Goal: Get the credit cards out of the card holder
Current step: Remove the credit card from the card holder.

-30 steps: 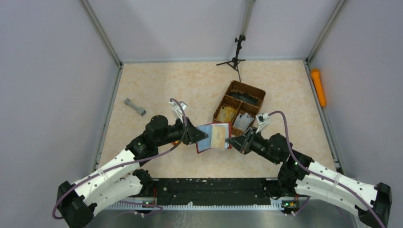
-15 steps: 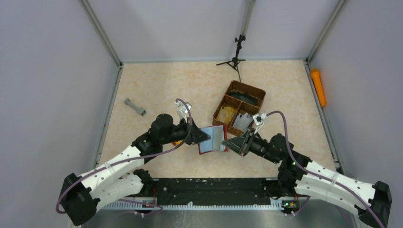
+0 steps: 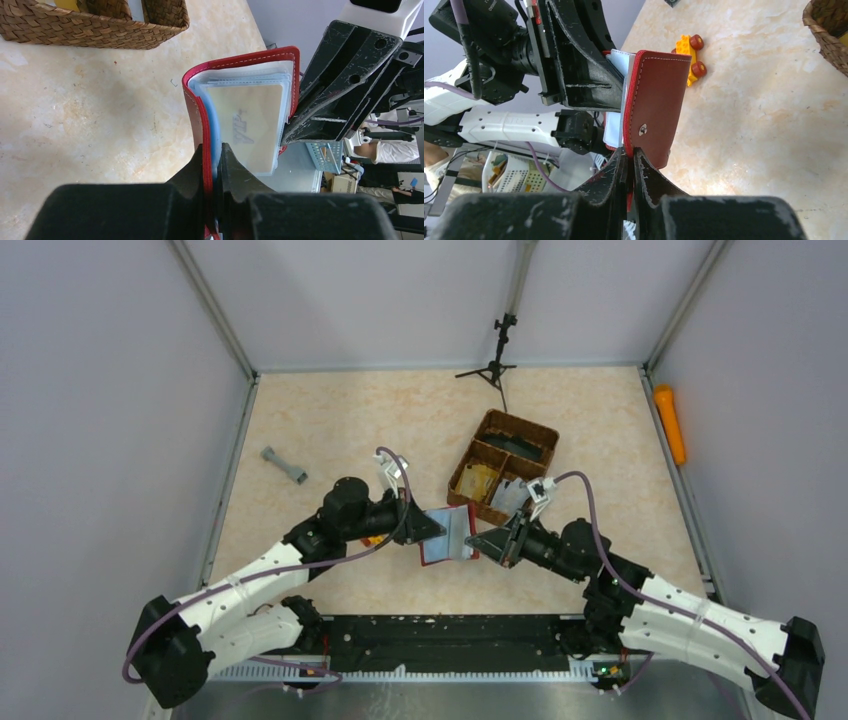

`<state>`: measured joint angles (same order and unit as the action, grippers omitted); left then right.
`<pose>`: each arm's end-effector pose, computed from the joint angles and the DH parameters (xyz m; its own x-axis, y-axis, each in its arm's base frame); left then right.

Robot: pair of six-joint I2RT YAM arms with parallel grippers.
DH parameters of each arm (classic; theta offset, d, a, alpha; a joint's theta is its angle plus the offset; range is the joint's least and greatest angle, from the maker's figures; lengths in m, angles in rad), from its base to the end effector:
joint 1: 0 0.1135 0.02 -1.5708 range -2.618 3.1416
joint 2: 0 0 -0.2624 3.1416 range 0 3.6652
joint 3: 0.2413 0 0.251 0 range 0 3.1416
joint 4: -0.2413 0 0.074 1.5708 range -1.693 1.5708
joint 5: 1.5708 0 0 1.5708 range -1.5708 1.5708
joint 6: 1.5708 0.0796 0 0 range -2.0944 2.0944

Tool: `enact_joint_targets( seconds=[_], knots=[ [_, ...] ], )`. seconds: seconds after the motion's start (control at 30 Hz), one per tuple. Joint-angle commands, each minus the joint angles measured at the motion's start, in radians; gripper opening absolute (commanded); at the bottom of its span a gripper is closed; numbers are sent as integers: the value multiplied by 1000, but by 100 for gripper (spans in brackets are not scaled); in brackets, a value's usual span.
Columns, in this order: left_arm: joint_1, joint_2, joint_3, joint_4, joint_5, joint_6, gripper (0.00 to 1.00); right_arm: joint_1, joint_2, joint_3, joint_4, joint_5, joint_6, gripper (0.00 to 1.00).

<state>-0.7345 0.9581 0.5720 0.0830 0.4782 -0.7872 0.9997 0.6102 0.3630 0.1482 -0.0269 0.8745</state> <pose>0.1651 -0.1985 0.2488 -0.8088 -0.1170 -0.5764 0.4932 0.3990 -0.7730 0.1111 0.1768 0.2472 -0.6906 0.3440 -0.6362 -0.5077 0.3959 0.7652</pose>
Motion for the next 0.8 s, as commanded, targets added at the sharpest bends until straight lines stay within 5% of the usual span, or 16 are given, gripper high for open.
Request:
enact_joint_targets(
  seconds=[0.0, 0.4, 0.77],
  knots=[
    [-5, -33, 16, 85, 53, -10, 2, 8, 11, 56, -62, 74, -44, 12],
    [-5, 5, 18, 102, 88, -14, 3, 7, 105, 58, 3, 10, -54, 34],
    [-5, 35, 25, 84, 79, -1, 6, 8, 151, 76, -6, 1, -49, 44]
  ],
)
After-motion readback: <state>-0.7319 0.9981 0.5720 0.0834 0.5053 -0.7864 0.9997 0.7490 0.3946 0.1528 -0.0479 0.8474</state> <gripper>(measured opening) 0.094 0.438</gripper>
